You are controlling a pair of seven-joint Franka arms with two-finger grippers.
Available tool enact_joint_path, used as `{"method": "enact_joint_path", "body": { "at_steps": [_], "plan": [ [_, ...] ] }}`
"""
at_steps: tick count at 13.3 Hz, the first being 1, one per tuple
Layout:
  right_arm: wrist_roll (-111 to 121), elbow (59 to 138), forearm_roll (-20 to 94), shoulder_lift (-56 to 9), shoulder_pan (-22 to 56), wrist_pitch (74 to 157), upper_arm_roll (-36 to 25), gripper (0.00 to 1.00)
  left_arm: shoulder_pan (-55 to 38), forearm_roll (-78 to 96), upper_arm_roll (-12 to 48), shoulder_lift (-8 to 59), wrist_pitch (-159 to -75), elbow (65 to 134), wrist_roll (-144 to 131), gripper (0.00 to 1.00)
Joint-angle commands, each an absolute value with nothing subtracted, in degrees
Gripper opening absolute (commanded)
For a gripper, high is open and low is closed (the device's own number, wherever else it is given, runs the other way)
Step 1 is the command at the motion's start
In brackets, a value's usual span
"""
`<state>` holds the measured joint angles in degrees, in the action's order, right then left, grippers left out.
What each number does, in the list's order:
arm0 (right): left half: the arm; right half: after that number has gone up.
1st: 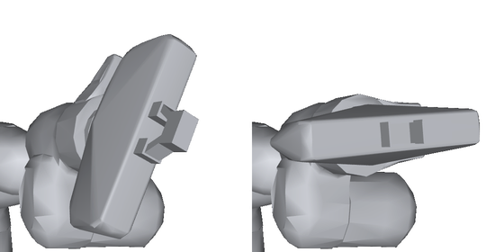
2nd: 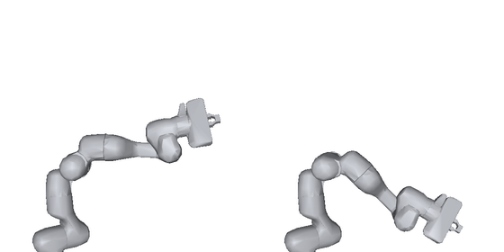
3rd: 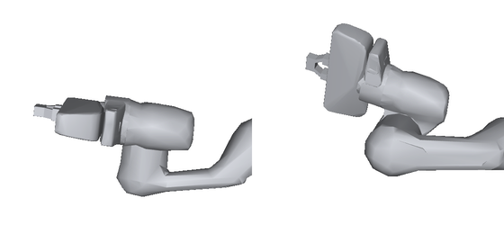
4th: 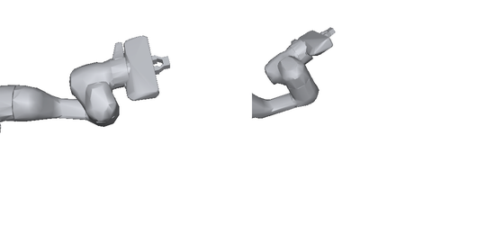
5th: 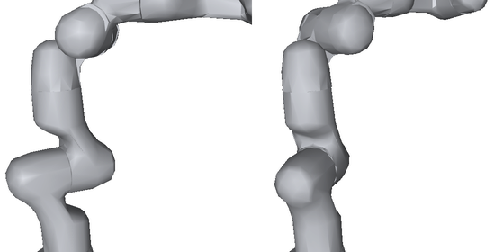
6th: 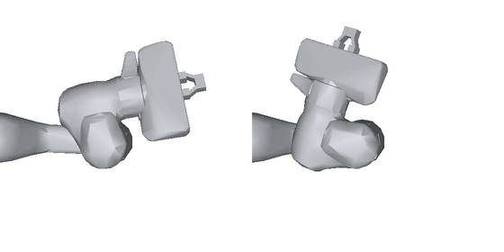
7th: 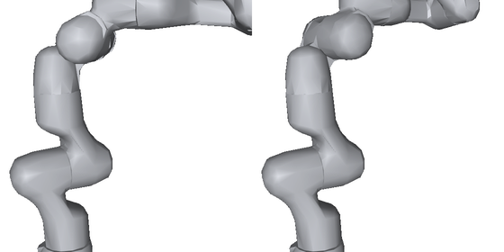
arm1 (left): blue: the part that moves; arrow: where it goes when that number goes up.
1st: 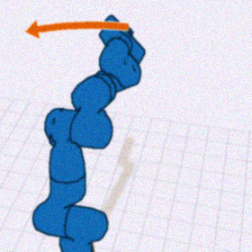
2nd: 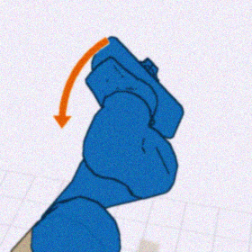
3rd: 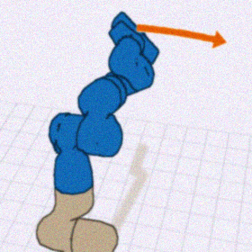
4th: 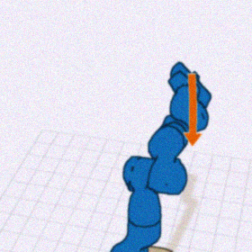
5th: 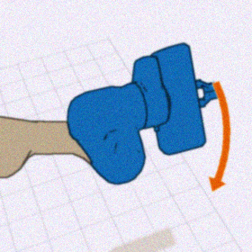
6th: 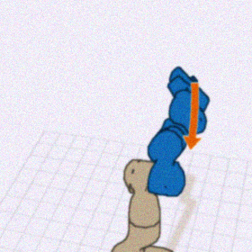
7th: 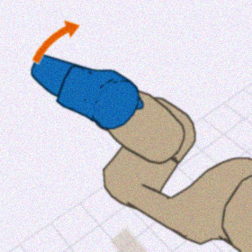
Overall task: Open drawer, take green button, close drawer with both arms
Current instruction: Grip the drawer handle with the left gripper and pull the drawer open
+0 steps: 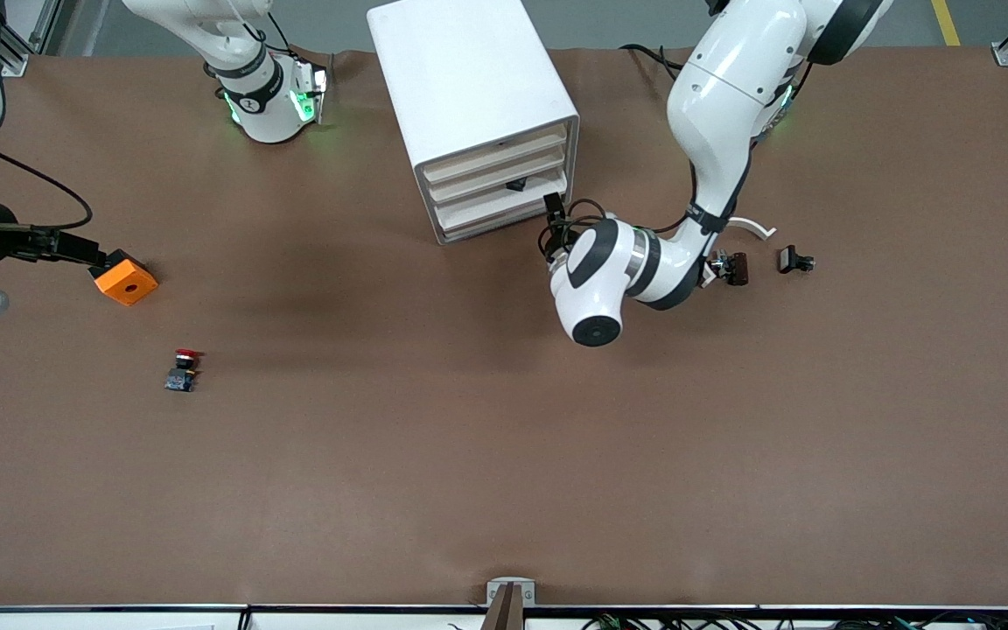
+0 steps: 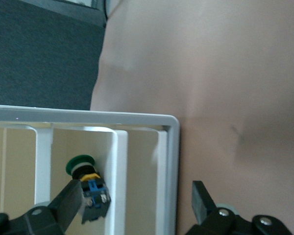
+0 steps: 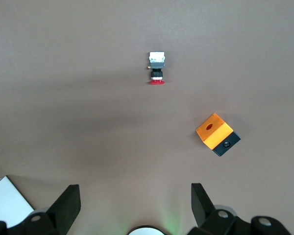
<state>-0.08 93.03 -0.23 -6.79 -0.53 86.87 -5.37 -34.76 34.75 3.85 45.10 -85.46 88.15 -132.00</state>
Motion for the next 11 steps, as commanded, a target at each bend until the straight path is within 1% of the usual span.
{"method": "enact_joint_path", "body": {
  "at_steps": [1, 4, 5, 6, 8, 9, 10, 11],
  "plan": [
    [-0.1, 90.9, -1.4, -8.4, -0.8, 87.0, -5.4, 1.00, -37.5, 35.7, 3.7, 45.8, -84.2, 88.3, -133.5, 0.85],
    [-0.9, 90.9, -2.3, -8.4, -0.2, 86.9, -5.4, 1.00, -38.1, 35.8, 4.7, 46.8, -84.5, 88.2, -132.5, 0.82],
    [-1.0, 90.9, -2.3, -8.4, -0.1, 86.9, -5.4, 1.00, -38.1, 36.0, 4.9, 46.9, -84.7, 88.2, -132.3, 0.78],
    [-1.0, 90.9, -2.4, -8.4, 0.1, 86.9, -5.3, 1.00, -38.4, 36.3, 4.9, 46.9, -84.7, 88.2, -131.6, 0.69],
    [-1.1, 90.9, -1.4, -8.4, -0.3, 87.4, -5.3, 1.00, -39.4, 36.4, 5.0, 47.1, -84.8, 88.2, -131.2, 0.43],
    [-1.1, 91.0, -1.3, -8.4, -0.4, 87.6, -5.3, 1.00, -39.8, 36.3, 5.0, 47.2, -84.8, 88.2, -131.2, 0.32],
    [-1.1, 91.1, -1.3, -8.4, -0.2, 87.6, -5.3, 1.00, -39.6, 36.3, 5.0, 47.2, -84.8, 88.2, -131.2, 0.12],
    [-1.1, 91.1, -1.3, -8.4, -0.2, 87.6, -5.3, 1.00, -39.6, 36.1, 4.9, 47.2, -84.8, 88.0, -131.2, 0.00]
  ]
}}
